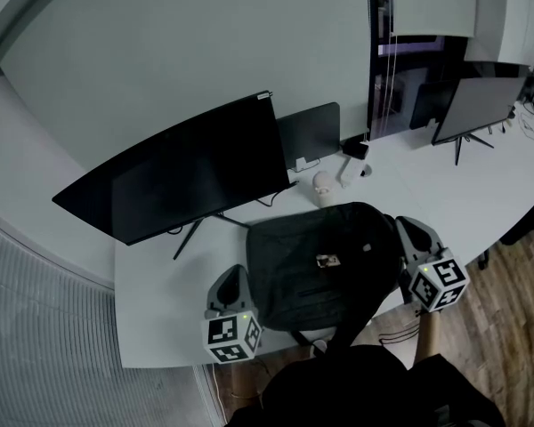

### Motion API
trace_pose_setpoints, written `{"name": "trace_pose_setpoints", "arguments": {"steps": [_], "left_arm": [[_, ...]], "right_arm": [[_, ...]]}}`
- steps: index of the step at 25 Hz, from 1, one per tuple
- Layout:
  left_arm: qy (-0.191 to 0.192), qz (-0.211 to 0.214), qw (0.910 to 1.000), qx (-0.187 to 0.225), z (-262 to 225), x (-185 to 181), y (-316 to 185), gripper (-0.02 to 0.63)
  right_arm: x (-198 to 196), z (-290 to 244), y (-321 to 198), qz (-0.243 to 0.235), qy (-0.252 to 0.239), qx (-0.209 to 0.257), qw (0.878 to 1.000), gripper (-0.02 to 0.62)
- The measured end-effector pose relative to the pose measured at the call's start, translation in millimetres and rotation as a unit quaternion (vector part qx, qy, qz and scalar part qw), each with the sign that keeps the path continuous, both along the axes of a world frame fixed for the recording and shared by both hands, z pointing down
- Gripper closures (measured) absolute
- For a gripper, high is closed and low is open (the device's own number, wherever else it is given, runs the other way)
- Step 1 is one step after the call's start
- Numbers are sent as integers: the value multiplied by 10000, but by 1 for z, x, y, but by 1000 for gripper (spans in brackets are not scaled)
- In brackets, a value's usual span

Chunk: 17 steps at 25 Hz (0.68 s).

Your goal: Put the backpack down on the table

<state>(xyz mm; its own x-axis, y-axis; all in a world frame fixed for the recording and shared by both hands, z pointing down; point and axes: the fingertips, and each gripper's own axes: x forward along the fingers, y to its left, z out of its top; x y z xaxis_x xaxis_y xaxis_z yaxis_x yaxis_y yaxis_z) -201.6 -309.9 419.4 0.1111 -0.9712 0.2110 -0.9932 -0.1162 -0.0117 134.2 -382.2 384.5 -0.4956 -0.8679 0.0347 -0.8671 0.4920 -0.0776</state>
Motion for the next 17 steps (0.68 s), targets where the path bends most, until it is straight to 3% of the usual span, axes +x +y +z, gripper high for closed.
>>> {"name": "trace_pose_setpoints", "arguments": {"steps": [17], "left_arm": [[-36, 164, 9999, -9, 3, -6, 4, 591]], "right_arm": [[-8, 6, 6, -10, 174, -31, 9998, 583]]}}
